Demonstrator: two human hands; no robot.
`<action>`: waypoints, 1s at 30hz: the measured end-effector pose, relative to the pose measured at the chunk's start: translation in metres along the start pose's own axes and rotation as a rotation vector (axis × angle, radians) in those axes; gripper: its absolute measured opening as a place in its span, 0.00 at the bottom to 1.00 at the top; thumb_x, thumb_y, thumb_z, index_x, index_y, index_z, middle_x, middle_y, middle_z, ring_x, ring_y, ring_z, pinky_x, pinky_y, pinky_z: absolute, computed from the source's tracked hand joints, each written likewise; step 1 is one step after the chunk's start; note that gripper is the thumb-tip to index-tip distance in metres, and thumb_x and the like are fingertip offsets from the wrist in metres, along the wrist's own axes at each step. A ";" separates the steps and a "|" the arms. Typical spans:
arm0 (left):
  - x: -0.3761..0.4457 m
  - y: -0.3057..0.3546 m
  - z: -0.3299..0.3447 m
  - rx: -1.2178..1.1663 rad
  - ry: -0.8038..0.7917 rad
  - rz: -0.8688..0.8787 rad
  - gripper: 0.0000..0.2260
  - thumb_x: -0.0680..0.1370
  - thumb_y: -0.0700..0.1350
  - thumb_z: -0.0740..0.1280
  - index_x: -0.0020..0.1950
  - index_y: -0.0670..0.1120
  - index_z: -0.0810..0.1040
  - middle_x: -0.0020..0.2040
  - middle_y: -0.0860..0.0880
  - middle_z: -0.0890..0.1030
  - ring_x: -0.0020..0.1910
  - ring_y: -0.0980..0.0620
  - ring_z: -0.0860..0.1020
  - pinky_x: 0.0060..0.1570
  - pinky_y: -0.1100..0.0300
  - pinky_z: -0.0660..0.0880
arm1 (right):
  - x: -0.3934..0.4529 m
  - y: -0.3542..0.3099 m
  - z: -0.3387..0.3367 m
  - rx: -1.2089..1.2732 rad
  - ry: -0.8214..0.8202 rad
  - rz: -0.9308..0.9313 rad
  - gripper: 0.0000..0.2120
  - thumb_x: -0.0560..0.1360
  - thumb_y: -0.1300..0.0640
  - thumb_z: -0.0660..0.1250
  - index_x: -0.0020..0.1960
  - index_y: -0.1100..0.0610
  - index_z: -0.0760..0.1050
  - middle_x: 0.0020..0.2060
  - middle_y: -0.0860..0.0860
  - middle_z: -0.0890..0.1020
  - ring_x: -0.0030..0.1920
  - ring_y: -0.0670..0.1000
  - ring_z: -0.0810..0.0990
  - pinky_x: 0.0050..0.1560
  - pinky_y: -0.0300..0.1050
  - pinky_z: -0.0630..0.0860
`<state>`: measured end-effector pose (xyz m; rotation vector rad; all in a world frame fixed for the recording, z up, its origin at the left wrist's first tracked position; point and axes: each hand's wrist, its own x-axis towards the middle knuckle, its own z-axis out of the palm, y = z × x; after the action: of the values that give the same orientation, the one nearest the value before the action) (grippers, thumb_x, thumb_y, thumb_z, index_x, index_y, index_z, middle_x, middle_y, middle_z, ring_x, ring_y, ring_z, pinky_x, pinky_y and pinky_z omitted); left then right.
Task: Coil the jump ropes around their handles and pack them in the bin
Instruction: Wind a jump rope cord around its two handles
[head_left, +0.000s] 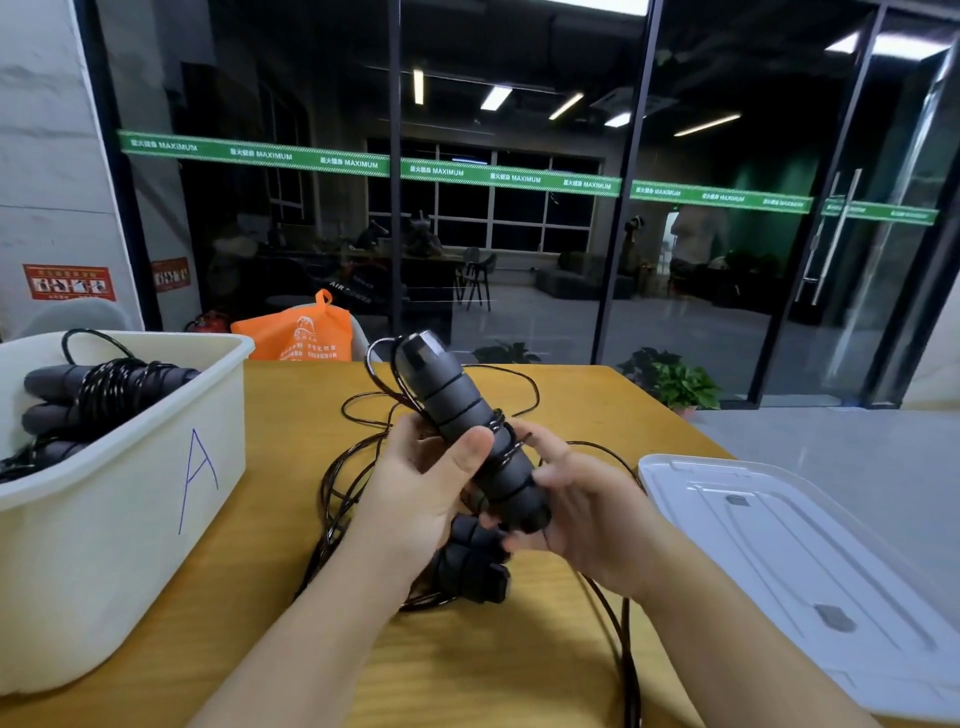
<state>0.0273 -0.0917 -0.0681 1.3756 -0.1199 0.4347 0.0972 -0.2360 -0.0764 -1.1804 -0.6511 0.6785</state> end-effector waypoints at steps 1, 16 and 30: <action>0.002 -0.004 0.000 0.083 0.061 0.037 0.22 0.64 0.58 0.67 0.54 0.49 0.73 0.21 0.56 0.72 0.22 0.58 0.69 0.21 0.52 0.68 | 0.000 0.000 0.004 -0.080 0.044 -0.033 0.40 0.56 0.56 0.71 0.68 0.47 0.67 0.52 0.58 0.78 0.41 0.55 0.82 0.38 0.44 0.79; -0.002 -0.010 -0.004 0.769 0.218 0.355 0.22 0.63 0.70 0.57 0.43 0.53 0.65 0.34 0.58 0.74 0.34 0.64 0.75 0.32 0.74 0.67 | -0.003 0.010 0.018 -0.425 0.199 -0.128 0.18 0.52 0.64 0.61 0.41 0.67 0.72 0.28 0.60 0.76 0.27 0.56 0.70 0.24 0.41 0.62; 0.005 -0.019 -0.018 0.057 -0.120 0.129 0.42 0.50 0.76 0.70 0.53 0.48 0.77 0.39 0.50 0.79 0.38 0.48 0.76 0.34 0.58 0.72 | 0.003 0.012 0.013 0.382 -0.582 0.279 0.23 0.65 0.57 0.66 0.59 0.61 0.74 0.41 0.55 0.79 0.35 0.48 0.78 0.28 0.34 0.65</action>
<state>0.0361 -0.0754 -0.0878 1.4551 -0.2983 0.4655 0.0871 -0.2232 -0.0839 -0.7158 -0.7981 1.3473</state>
